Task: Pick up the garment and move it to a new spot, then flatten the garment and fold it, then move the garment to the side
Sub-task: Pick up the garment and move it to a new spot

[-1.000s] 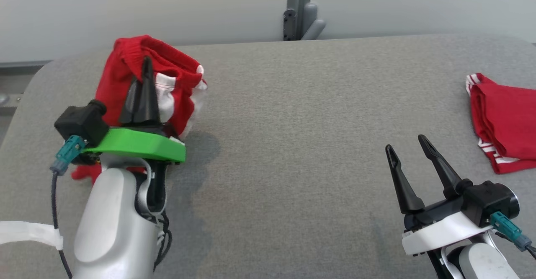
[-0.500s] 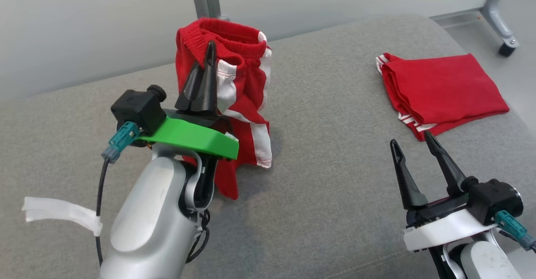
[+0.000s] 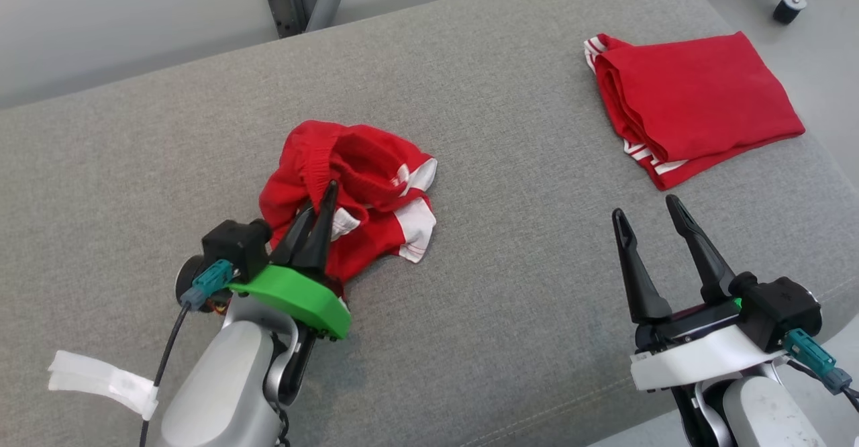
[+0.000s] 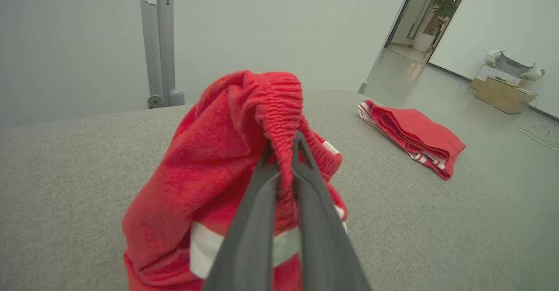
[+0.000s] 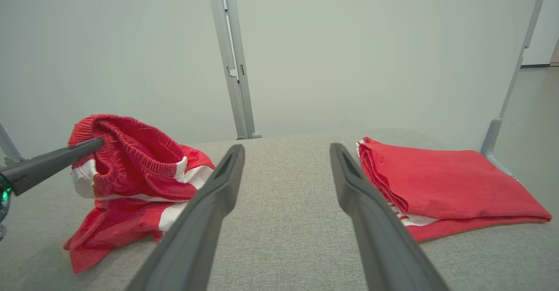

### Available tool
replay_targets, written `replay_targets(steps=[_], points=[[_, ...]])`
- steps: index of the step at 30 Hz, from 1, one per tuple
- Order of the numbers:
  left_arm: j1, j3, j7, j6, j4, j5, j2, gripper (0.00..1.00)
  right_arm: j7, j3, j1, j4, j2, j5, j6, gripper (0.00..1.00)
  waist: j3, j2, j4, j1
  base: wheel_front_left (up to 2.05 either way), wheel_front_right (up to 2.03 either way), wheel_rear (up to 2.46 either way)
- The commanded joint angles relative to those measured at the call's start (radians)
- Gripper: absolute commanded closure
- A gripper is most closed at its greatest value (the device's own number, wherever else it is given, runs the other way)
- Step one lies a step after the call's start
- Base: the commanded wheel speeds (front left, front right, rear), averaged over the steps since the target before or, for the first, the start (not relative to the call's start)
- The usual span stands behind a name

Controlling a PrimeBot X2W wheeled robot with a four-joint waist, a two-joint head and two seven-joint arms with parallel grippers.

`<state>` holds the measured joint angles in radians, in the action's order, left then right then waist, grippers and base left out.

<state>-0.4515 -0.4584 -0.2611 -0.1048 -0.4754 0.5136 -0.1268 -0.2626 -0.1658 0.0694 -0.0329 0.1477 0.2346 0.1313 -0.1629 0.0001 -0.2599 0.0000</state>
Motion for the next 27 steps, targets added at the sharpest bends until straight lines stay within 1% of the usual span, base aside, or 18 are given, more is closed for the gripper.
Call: replay_targets(steps=[1,4,5,6,7,8,12,14,17,19,22,27], points=[[0.03,0.024,-0.005,-0.007,-0.013,-0.007,-0.013,1.0,-0.002,0.004,0.017,-0.004,-0.003,-0.006,-0.001,0.0,-0.039,-0.0001,0.014,0.0,0.0,0.0,0.0],[0.052,0.051,-0.004,-0.009,-0.042,-0.031,-0.022,1.0,-0.002,0.004,0.023,-0.002,-0.002,-0.009,-0.001,0.0,-0.054,-0.0001,0.033,0.0,0.0,0.0,0.0],[0.053,0.061,-0.004,-0.01,-0.047,-0.039,-0.02,0.83,-0.002,0.0,0.026,0.0,-0.001,-0.008,-0.001,0.0,-0.055,-0.0001,0.04,0.0,0.0,0.0,0.0],[0.051,0.077,-0.004,-0.008,-0.045,-0.051,-0.018,0.61,-0.002,-0.004,0.031,0.004,0.002,-0.009,-0.001,0.0,-0.055,-0.0001,0.046,0.0,0.0,0.0,0.0],[0.056,0.091,-0.004,-0.005,-0.045,-0.058,-0.012,0.12,-0.002,-0.008,0.036,0.006,0.003,-0.009,-0.001,0.0,-0.053,-0.0001,0.053,0.0,0.0,0.0,0.0],[0.062,0.107,-0.004,0.0,-0.041,-0.063,-0.005,0.0,-0.002,-0.01,0.039,0.009,0.003,-0.008,-0.001,0.0,-0.048,-0.0001,0.06,0.0,0.0,0.0,0.0],[0.087,0.145,-0.004,0.014,-0.022,-0.101,0.011,0.0,-0.002,-0.02,0.04,0.016,0.002,-0.005,-0.001,0.0,-0.02,-0.0001,0.082,0.0,0.0,0.0,0.0],[0.108,0.171,-0.004,0.028,0.0,-0.13,0.02,0.0,-0.002,-0.027,0.037,0.022,0.002,-0.004,-0.001,0.0,0.006,-0.0001,0.098,0.0,0.0,0.0,0.0],[0.168,0.233,-0.004,0.051,0.053,-0.15,0.032,0.0,-0.002,-0.037,0.022,0.034,-0.003,0.002,-0.001,0.0,0.055,-0.0001,0.119,0.0,0.0,0.0,0.0],[0.221,0.281,-0.004,0.064,0.109,-0.166,0.043,0.0,-0.002,-0.042,0.014,0.039,-0.006,0.007,-0.001,0.0,0.088,-0.0001,0.135,0.0,0.0,0.0,0.0],[0.304,0.341,-0.003,0.068,0.194,-0.184,0.061,0.0,-0.002,-0.033,-0.009,0.044,-0.012,0.007,-0.001,0.0,0.13,-0.0001,0.164,0.0,0.0,0.0,0.0],[0.435,0.371,-0.003,0.075,0.351,-0.262,0.072,0.0,-0.002,0.003,-0.051,0.037,-0.025,-0.008,-0.001,0.0,0.168,-0.0001,0.213,0.0,0.0,0.0,0.0]])
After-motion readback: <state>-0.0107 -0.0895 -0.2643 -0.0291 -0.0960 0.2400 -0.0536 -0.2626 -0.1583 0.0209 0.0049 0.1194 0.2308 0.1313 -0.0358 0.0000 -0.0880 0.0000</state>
